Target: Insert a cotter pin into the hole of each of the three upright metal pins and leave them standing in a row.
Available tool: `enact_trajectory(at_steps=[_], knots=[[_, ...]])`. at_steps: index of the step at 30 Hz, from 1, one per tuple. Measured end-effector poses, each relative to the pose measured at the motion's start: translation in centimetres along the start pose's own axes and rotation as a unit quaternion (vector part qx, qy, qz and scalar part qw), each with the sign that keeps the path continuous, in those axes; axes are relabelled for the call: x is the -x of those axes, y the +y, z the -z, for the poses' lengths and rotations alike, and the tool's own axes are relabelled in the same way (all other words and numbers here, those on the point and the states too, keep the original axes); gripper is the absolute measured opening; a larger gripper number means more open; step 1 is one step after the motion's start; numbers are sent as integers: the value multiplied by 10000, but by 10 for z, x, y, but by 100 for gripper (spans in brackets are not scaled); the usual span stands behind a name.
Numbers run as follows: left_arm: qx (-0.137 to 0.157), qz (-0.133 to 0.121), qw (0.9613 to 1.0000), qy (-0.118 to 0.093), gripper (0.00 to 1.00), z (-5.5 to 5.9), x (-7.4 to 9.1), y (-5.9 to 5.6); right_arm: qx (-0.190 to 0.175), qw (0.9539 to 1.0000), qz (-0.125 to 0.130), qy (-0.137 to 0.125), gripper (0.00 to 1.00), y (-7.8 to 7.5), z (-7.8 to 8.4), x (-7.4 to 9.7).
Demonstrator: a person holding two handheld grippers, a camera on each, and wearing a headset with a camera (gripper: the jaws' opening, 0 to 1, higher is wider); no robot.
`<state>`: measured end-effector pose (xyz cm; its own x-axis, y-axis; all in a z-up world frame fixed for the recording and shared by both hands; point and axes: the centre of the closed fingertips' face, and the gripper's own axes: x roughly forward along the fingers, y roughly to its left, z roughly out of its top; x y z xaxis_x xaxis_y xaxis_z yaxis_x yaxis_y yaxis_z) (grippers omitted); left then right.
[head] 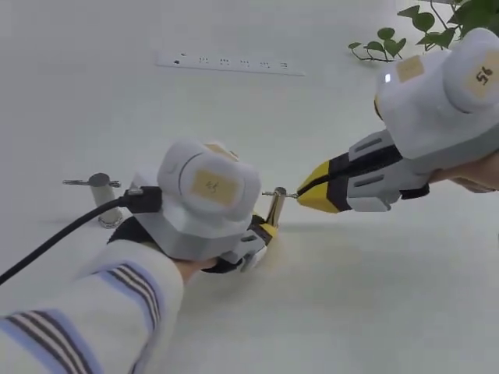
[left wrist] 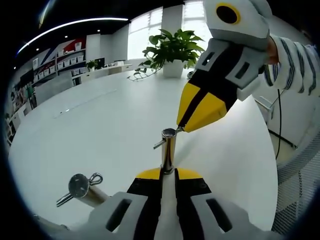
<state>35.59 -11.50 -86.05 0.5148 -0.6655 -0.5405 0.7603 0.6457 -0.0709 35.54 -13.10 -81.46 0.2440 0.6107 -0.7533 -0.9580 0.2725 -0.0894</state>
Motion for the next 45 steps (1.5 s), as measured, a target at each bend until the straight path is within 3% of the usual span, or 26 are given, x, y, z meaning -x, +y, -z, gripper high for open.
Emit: enact_trajectory(at_steps=[23,28,31,34,37,41,42,43,45], knots=[[20,36,10000,62,10,3,4,-3,-114,9999,57,-26,9,5,-2,3],[137,104,9998,22,13,-2,12,-4,-189,9997,112,-92,12,8,-6,7],[49,140,9999,-19,17,-6,20,-4,-214,9995,160,-151,15,11,-8,10],[-98,-7,9999,-36,22,-9,30,2,-357,9989,263,-161,24,12,-8,12],[4,32,9999,-118,24,-13,46,5,-515,9977,335,-276,30,17,-11,15],[-46,195,9997,-128,31,-8,69,7,-692,9956,462,-427,34,26,-19,20],[-19,269,9995,-153,35,-8,74,7,-749,9949,495,-449,36,28,-21,22],[250,396,9986,-232,37,-8,82,4,-818,9940,540,-479,40,29,-23,22],[582,413,9968,-348,38,-12,96,7,-904,9922,632,-578,43,32,-27,24]])
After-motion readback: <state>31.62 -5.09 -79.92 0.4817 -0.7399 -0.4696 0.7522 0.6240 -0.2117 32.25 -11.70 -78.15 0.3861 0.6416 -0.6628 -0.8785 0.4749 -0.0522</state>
